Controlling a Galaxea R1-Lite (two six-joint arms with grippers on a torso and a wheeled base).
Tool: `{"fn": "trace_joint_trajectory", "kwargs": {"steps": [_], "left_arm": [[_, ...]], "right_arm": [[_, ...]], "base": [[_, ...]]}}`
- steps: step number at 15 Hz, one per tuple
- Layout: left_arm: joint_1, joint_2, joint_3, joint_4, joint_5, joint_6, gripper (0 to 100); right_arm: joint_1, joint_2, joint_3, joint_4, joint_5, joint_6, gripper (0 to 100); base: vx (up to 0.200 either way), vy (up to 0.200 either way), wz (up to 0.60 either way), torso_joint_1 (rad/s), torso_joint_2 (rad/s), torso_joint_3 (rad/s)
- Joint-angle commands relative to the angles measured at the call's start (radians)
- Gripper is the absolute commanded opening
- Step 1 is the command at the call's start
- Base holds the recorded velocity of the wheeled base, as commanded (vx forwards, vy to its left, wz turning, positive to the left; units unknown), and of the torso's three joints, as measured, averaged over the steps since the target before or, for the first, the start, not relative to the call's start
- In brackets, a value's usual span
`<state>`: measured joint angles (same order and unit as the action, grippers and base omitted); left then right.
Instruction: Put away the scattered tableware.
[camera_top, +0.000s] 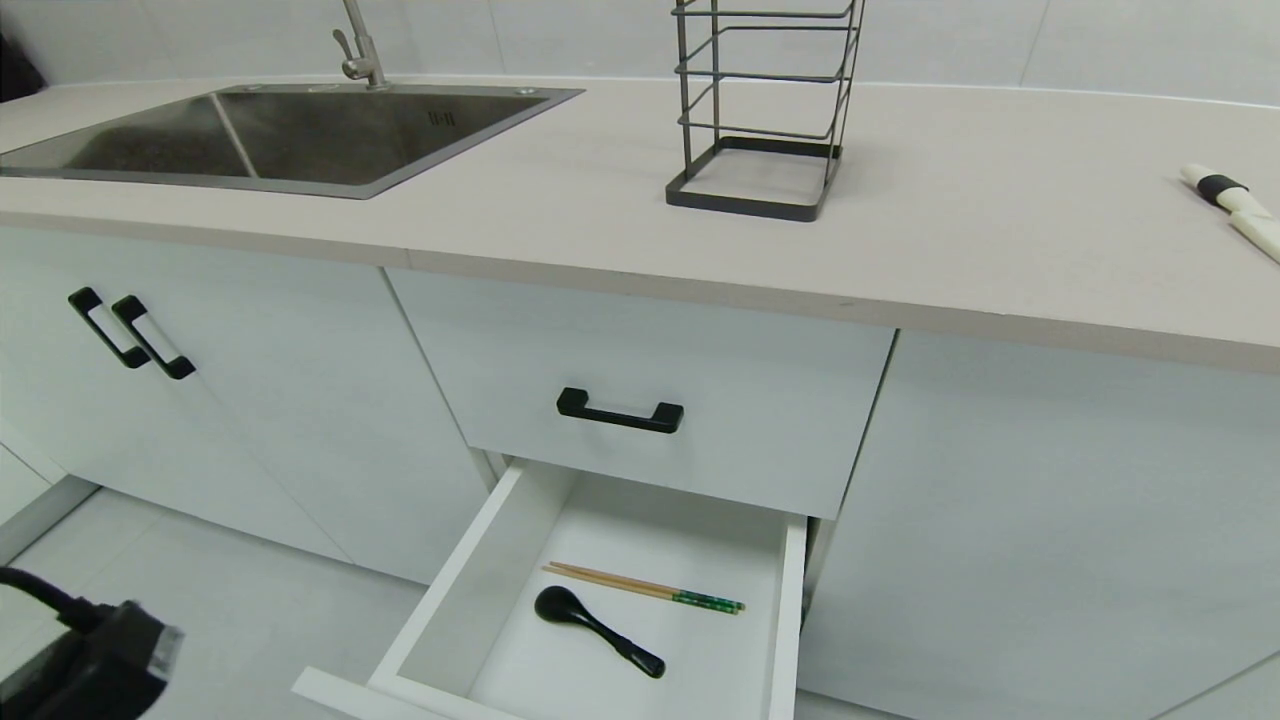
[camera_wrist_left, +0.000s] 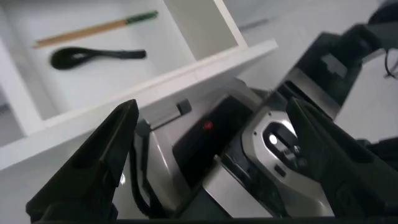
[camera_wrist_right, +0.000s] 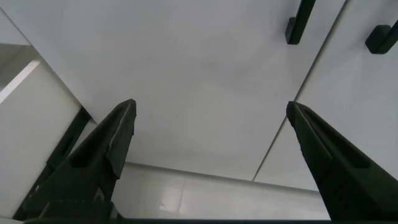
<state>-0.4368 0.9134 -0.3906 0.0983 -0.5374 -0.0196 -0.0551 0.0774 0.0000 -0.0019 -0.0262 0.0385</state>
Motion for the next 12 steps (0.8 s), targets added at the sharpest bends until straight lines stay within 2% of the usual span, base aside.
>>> {"fn": "trace_joint_trajectory", "kwargs": {"steps": [1,6,7,8,10,12], "left_arm": [[-0.046,0.067,0.003,0.0,-0.004,0.0,100],[-0.056,0.094,0.052,0.006,0.007,-0.014,100],[-0.056,0.122,0.061,0.011,0.031,-0.014,100],[-0.057,0.173,0.067,0.014,0.086,-0.016,100],[-0.059,0.2,0.064,0.014,0.108,-0.014,100],[-0.085,0.222,0.067,0.014,0.189,-0.014,100]], "right_arm": [[0.0,0.005,0.0,0.002,0.0,0.001,100],[-0.02,0.015,0.0,0.0,0.002,-0.002,100],[-0.02,0.015,0.0,-0.001,0.003,-0.002,100],[-0.008,0.008,0.0,-0.001,0.008,-0.008,100],[0.074,-0.036,0.0,0.0,0.026,-0.017,100],[0.061,-0.067,0.0,0.0,0.026,-0.017,100]], "base": [[0.0,0.0,0.0,0.0,0.0,0.0],[0.0,0.0,0.0,0.0,0.0,0.0],[0.0,0.0,0.0,0.0,0.0,0.0],[0.0,0.0,0.0,0.0,0.0,0.0],[0.0,0.0,0.0,0.0,0.0,0.0],[0.0,0.0,0.0,0.0,0.0,0.0]]}}
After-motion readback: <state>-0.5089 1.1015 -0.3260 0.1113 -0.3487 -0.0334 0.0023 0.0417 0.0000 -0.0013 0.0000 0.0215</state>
